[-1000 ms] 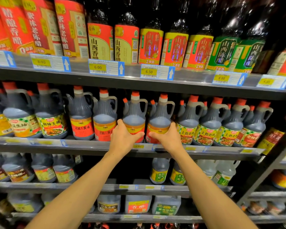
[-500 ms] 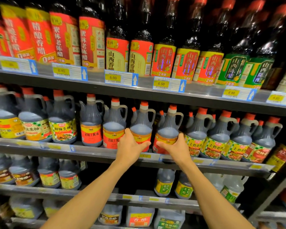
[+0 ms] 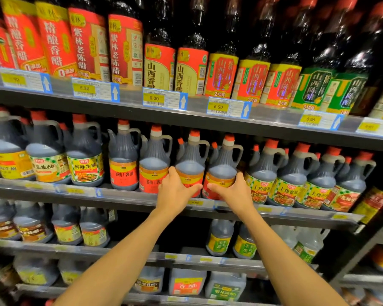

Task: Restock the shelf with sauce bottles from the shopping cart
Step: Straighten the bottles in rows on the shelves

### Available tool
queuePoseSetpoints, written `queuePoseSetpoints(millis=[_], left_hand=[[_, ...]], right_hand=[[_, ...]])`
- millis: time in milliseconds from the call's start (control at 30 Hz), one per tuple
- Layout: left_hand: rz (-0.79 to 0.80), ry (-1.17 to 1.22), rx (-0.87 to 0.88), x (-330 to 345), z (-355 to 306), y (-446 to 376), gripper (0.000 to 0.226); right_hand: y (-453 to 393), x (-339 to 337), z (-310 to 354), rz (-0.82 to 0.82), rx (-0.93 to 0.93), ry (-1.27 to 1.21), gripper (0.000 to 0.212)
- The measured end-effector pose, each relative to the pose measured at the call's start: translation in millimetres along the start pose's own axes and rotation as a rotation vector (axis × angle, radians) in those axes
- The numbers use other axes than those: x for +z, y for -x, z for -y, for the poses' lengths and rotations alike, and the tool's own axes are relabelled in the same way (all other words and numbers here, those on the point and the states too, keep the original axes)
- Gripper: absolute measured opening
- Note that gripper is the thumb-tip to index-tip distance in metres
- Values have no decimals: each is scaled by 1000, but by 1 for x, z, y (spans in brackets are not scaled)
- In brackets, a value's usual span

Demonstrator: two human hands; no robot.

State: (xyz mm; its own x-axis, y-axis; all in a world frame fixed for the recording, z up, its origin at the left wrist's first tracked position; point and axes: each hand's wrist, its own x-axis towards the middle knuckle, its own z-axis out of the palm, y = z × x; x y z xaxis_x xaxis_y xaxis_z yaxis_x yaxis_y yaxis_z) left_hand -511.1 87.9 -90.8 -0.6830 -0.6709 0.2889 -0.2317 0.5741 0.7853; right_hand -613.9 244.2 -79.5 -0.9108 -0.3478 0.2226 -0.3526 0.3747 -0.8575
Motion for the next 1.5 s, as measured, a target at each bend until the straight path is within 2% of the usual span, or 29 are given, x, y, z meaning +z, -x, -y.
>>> queuePoseSetpoints(millis=[233, 400, 567, 667, 800, 967, 1200, 1333, 1500], left_hand=[[-3, 12, -22, 1, -1, 1, 73], [-25, 0, -10, 6, 1, 1, 79], [-14, -8, -12, 6, 2, 6, 87], [3, -24, 17, 2, 7, 9, 84], [65, -161, 136, -11, 22, 15, 74], [235, -452, 319, -42, 40, 27, 66], [303, -699, 484, -95, 72, 32, 58], [280, -760, 465, -139, 103, 31, 65], [336, -842, 468, -189, 136, 19, 73]], right_hand=[[0, -3, 0, -2, -9, 24, 70], [-1, -2, -4, -8, -18, 40, 67], [1, -1, -3, 5, -20, 49, 72], [2, 0, -2, 22, -24, 43, 73], [4, 2, -3, 20, -41, 65, 68], [9, 3, -9, 29, -66, 113, 66], [30, 1, -13, -2, -84, 428, 63], [54, 9, -3, -8, -71, 670, 55], [84, 33, 28, -30, -40, 961, 62]])
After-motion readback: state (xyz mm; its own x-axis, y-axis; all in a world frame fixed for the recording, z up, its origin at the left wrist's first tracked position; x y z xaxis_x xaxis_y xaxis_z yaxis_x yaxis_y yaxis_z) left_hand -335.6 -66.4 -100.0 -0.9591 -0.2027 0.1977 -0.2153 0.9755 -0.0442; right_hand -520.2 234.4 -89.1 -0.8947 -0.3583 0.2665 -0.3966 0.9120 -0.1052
